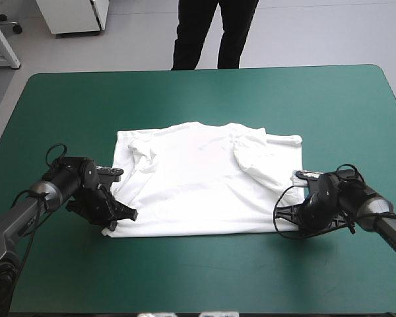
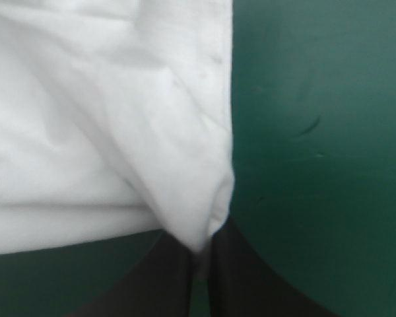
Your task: Fold the cloth
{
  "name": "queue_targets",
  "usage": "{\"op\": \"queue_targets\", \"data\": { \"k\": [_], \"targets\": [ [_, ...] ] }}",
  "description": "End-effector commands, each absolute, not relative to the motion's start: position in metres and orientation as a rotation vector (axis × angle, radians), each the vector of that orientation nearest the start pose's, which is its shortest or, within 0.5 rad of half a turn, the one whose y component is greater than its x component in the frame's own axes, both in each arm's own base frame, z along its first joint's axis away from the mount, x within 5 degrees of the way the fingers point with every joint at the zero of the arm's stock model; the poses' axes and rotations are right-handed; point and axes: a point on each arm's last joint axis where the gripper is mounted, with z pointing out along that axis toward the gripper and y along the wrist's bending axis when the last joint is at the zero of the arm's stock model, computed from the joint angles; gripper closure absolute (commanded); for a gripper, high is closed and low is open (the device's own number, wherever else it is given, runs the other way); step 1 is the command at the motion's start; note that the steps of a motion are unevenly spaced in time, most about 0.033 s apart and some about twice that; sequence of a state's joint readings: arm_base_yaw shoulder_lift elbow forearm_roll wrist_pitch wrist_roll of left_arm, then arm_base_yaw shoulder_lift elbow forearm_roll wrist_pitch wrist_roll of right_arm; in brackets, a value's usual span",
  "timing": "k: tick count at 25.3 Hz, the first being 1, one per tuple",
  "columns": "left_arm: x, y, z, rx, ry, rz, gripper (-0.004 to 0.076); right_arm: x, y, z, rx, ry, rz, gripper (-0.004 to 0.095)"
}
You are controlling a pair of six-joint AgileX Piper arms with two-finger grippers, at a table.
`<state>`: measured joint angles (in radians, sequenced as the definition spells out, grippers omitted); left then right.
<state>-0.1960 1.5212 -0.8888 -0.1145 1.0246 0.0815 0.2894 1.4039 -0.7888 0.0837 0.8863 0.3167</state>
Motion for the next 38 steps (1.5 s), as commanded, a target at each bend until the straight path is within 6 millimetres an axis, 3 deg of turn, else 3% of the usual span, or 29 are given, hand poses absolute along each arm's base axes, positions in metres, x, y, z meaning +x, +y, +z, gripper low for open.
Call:
{"op": "queue_targets", "data": {
  "k": [1, 3, 11, 15, 20, 28, 33, 38],
  "targets": [
    [0.244, -0.058, 0.220, 0.335, 3.056, -0.167, 0.0733, 0.232, 0.076, 0.233, 0.067, 2.924, 0.211, 0.0925],
    [0.244, -0.058, 0.247, 0.331, 2.969, -0.172, 0.0733, 0.239, 0.078, 0.266, 0.024, 2.848, 0.234, 0.0925],
    [0.277, -0.059, 0.336, 0.254, 2.622, -0.128, 0.0733, 0.263, 0.078, 0.335, -0.075, 2.626, 0.182, 0.0925],
    [0.292, -0.056, 0.355, 0.207, 2.459, -0.065, 0.0733, 0.275, 0.073, 0.353, -0.069, 2.502, 0.154, 0.0925],
    [0.326, -0.062, 0.351, 0.188, 2.421, -0.066, 0.0733, 0.310, 0.064, 0.355, -0.019, 2.478, 0.134, 0.0925],
    [0.375, -0.072, 0.343, 0.192, 2.414, -0.058, 0.0733, 0.357, 0.072, 0.351, -0.039, 2.462, 0.114, 0.0925],
    [0.404, -0.076, 0.336, 0.206, 2.401, -0.023, 0.0733, 0.387, 0.075, 0.338, -0.024, 2.501, 0.109, 0.0925],
    [0.423, -0.079, 0.313, 0.205, 2.431, -0.020, 0.0733, 0.405, 0.074, 0.323, -0.019, 2.561, 0.081, 0.0925]
  ]
}}
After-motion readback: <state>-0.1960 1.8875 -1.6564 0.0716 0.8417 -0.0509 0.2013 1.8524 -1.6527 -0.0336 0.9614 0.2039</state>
